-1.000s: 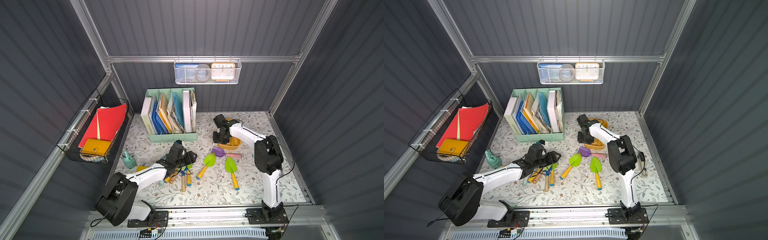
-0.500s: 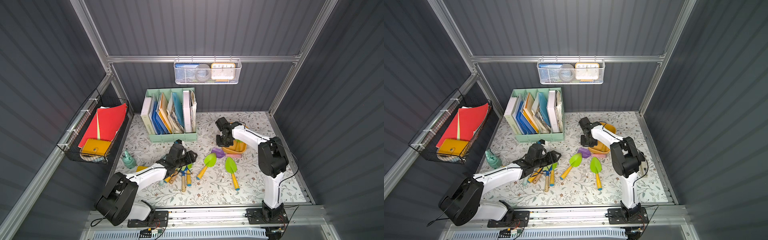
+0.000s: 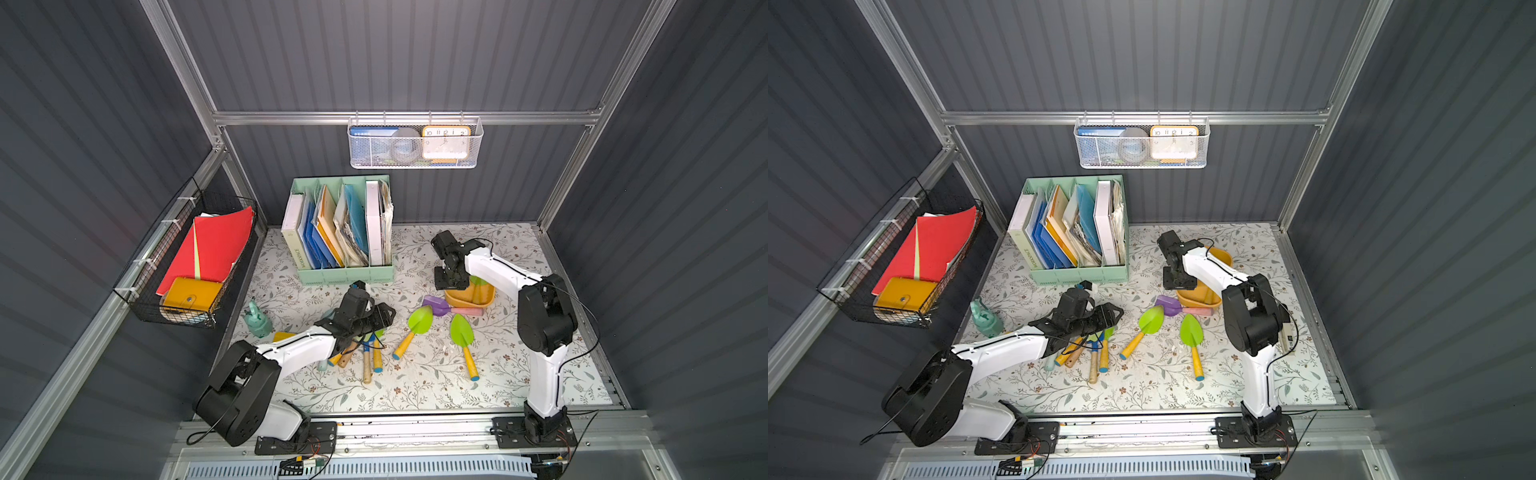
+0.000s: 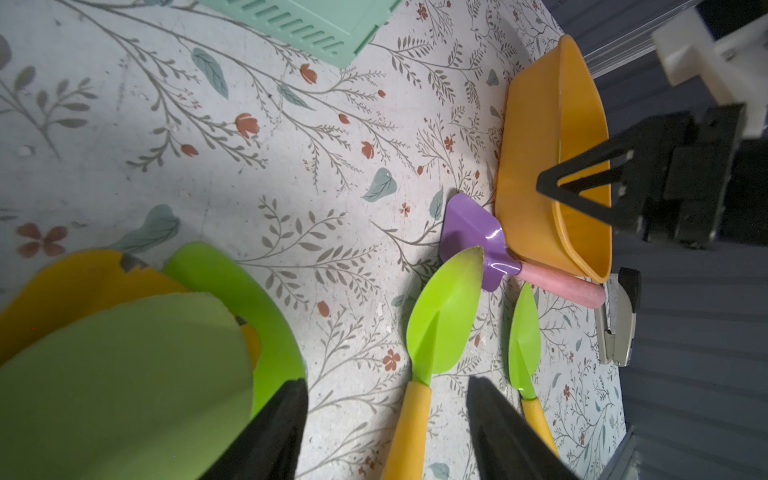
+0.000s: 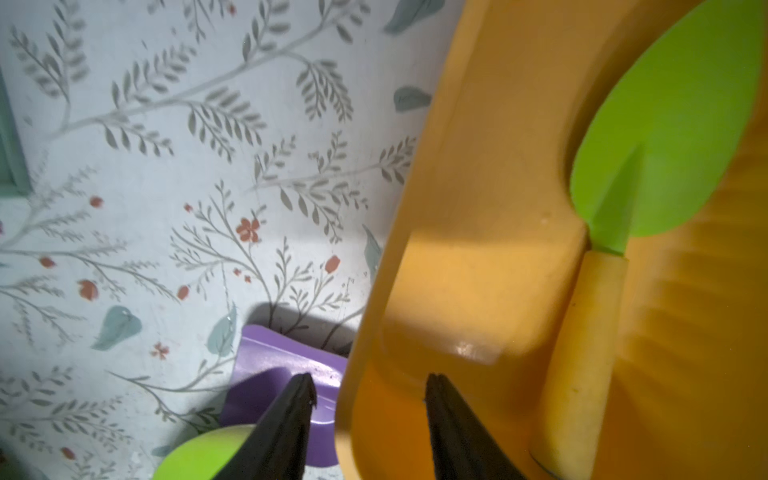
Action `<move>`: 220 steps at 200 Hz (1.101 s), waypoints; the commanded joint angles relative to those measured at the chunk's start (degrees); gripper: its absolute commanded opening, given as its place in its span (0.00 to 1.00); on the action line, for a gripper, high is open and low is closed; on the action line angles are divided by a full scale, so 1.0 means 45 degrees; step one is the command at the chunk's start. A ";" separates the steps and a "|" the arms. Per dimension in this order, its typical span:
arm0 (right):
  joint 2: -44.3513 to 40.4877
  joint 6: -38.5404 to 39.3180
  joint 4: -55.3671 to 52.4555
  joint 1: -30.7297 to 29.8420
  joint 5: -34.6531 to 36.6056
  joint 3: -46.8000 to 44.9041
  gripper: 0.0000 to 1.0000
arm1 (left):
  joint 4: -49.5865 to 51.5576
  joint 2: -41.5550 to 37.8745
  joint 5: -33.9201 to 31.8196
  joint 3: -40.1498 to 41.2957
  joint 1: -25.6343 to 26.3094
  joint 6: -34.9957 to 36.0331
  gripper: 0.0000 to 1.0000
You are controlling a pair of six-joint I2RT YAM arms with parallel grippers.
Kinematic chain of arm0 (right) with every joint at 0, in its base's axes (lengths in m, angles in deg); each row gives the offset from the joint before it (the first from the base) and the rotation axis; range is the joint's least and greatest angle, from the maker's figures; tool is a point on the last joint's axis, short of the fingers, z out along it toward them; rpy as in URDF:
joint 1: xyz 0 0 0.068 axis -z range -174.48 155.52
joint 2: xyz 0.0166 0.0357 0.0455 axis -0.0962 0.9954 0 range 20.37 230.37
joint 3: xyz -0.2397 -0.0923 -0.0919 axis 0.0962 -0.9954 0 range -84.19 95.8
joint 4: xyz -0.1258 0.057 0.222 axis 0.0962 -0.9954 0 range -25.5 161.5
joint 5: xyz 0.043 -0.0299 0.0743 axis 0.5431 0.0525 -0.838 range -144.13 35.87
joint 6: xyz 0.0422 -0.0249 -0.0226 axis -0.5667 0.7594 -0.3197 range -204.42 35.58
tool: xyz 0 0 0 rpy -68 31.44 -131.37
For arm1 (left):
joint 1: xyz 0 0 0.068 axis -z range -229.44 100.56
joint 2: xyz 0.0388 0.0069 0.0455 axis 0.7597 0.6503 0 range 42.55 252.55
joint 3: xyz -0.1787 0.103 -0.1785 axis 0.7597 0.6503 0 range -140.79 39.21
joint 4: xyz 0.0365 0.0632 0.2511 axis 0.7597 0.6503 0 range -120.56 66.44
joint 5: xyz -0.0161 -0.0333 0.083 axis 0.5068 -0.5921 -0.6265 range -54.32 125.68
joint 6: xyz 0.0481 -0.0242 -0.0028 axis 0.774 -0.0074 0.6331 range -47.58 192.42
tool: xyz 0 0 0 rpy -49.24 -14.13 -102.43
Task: Put the shovel into the storage box
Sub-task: Adjust the storage box at the center of the board.
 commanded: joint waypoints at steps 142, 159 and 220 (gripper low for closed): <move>0.2583 -0.0360 -0.0918 0.0024 0.0513 0.3402 0.16 | 0.0211 -0.0161 -0.0195 0.0170 0.0087 0.0103 0.66; 0.2375 -0.0275 -0.0735 -0.0076 0.0476 0.3108 0.13 | 0.0156 -0.0154 -0.0185 0.0189 0.0087 0.0079 0.66; 0.2191 -0.0639 -0.0183 -0.0491 -0.0025 0.2722 0.13 | 0.0044 -0.0059 -0.0185 0.0238 0.0077 0.0000 0.66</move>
